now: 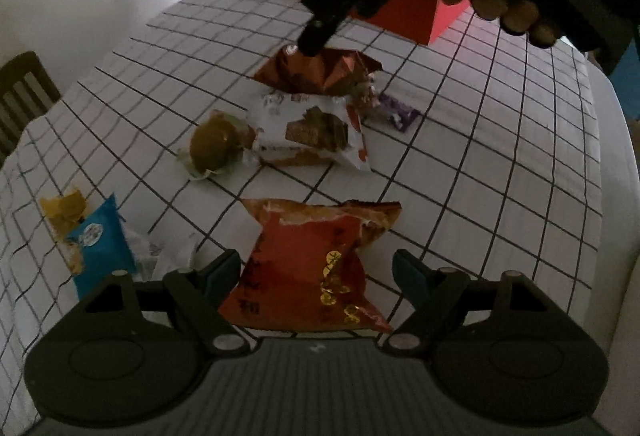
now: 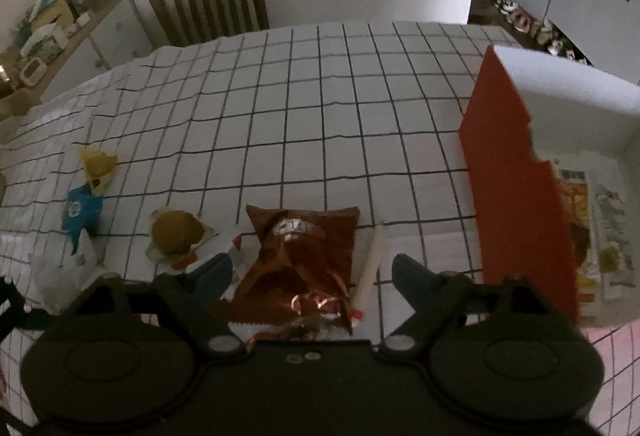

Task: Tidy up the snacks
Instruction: 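Move both tools back toward the remaining snacks on the table, then grasp the red chip bag with left gripper while right grasps the Oreo bag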

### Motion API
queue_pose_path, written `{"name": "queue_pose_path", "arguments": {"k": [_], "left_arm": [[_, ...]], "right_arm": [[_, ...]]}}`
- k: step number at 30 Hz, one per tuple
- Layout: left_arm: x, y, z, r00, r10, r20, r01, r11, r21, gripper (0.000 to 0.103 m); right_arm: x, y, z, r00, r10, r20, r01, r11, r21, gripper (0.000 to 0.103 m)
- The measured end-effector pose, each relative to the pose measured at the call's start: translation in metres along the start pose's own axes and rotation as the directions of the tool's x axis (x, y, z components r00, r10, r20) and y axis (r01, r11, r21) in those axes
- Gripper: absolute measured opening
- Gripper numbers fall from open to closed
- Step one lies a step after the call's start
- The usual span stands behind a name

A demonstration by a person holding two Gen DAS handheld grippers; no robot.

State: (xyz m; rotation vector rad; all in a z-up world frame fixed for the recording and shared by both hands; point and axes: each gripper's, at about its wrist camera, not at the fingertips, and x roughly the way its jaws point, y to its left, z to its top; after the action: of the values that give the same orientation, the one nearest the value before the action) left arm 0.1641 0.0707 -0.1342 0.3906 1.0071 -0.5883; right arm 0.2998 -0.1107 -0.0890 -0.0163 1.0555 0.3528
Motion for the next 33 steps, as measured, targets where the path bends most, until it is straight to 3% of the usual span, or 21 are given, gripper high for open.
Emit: {"name": "queue_pose_path", "arguments": {"k": [13,17,19,24,33], "left_arm": [[0.012,0.01,-0.001,0.997,-0.068,-0.021,0.068,0.998,-0.004,0.082],[0.014,0.008,-0.001,0.997,-0.072,-0.033,0.072,0.997,0.0,0.067],[0.014,0.008,-0.001,0.997,-0.066,-0.033,0.066,0.998,-0.004,0.066],[0.014,0.007,0.0,0.998,-0.054,-0.029,0.052,0.998,-0.039,0.064],[0.011,0.002,-0.002,1.0,0.006,-0.021,-0.009,0.989,-0.146,0.059]], "right_arm": [[0.035,-0.001,0.01,0.998,-0.024,-0.05,0.027,0.998,0.058,0.082],[0.041,-0.003,0.009,0.998,-0.013,-0.064,0.018,0.998,0.067,0.077],[0.042,-0.003,0.008,0.998,-0.007,-0.064,0.011,0.997,0.073,0.076],[0.04,0.001,0.007,0.998,0.025,-0.06,-0.02,0.997,0.079,0.057],[0.027,-0.002,0.001,0.999,0.024,-0.035,-0.02,0.995,0.095,0.041]]}}
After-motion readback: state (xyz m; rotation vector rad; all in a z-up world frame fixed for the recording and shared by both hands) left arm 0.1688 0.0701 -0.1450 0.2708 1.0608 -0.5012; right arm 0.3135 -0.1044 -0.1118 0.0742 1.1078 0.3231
